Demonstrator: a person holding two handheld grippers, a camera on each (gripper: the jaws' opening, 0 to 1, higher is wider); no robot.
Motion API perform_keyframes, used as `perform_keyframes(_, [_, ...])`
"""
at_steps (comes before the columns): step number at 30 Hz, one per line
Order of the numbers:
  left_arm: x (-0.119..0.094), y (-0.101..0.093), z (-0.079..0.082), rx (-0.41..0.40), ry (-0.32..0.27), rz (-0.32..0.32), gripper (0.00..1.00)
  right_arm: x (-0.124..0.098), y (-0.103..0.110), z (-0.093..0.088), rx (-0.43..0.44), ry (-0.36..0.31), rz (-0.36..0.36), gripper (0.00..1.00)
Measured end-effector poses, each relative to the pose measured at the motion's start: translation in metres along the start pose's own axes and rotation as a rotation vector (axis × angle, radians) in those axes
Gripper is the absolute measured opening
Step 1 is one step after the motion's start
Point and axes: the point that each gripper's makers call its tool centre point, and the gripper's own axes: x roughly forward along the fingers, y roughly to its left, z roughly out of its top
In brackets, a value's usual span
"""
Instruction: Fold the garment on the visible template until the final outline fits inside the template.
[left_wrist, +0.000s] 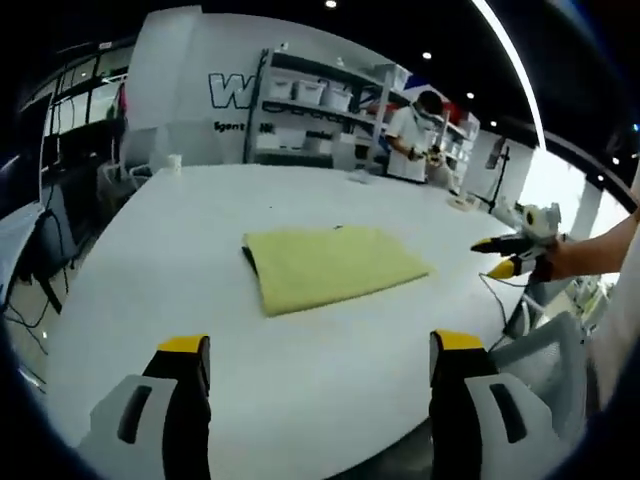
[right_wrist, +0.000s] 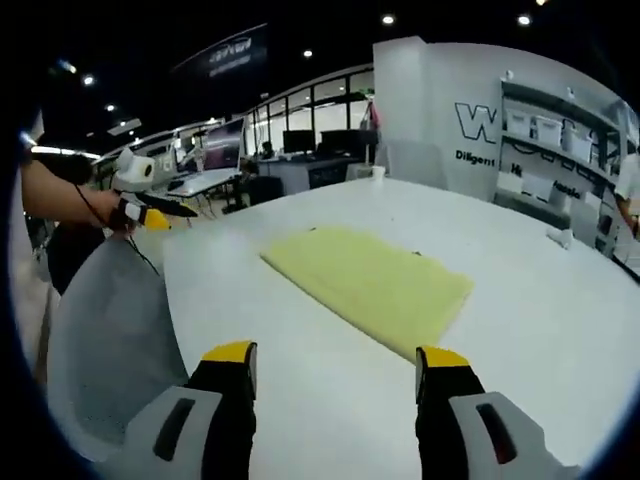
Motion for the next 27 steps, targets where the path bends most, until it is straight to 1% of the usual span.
perform_keyframes(3, [-0.003, -0.006, 0.006, 0.011, -0.016, -0.003, 0.96, -0.006, 0.008, 0.001, 0.002, -0.007, -0.015, 0.67])
perform_keyframes(4, [-0.003, -0.009, 0.009, 0.030, -0.030, -0.009, 0.97, -0.008, 0.013, 0.001, 0.015, -0.007, -0.015, 0.68])
perform_keyframes(6, [-0.004, -0.013, 0.010, 0.053, -0.035, -0.015, 0.98, -0.010, 0.020, 0.001, 0.014, -0.007, -0.019, 0.70])
perform_keyframes(10, [-0.011, -0.014, 0.013, 0.052, -0.031, -0.023, 0.99, -0.011, 0.034, -0.003, 0.035, -0.003, -0.026, 0.72])
perform_keyframes(12, [-0.015, -0.012, 0.015, 0.071, -0.051, -0.025, 0.99, -0.011, 0.039, -0.004, 0.038, 0.002, -0.030, 0.73])
perform_keyframes(14, [-0.021, -0.009, 0.013, 0.050, -0.058, -0.033, 0.99, -0.012, 0.044, -0.005, 0.054, 0.002, -0.032, 0.74])
perform_keyframes(17, [-0.029, -0.004, 0.004, -0.008, -0.060, -0.036, 0.99, -0.011, 0.052, -0.005, 0.062, 0.002, -0.035, 0.76])
perform_keyframes(20, [-0.031, -0.004, -0.005, -0.047, -0.039, -0.037, 0.99, -0.011, 0.058, -0.004, 0.080, -0.003, -0.039, 0.78])
perform_keyframes(22, [-0.029, -0.008, -0.003, -0.044, -0.045, -0.040, 0.99, -0.012, 0.061, -0.004, 0.098, -0.007, -0.041, 0.79])
perform_keyframes(24, [-0.026, -0.017, 0.001, -0.042, -0.062, -0.066, 0.99, -0.012, 0.065, -0.002, 0.105, -0.008, -0.043, 0.80])
perform_keyframes(25, [-0.024, -0.021, -0.001, -0.047, -0.047, -0.079, 0.99, -0.013, 0.066, -0.002, 0.108, -0.010, -0.045, 0.80])
perform_keyframes(26, [-0.023, -0.025, -0.001, -0.025, -0.034, -0.084, 0.99, -0.012, 0.068, -0.002, 0.113, -0.013, -0.046, 0.81])
perform_keyframes(27, [-0.023, -0.026, 0.000, -0.001, -0.036, -0.084, 0.99, -0.012, 0.069, -0.002, 0.118, -0.011, -0.047, 0.81])
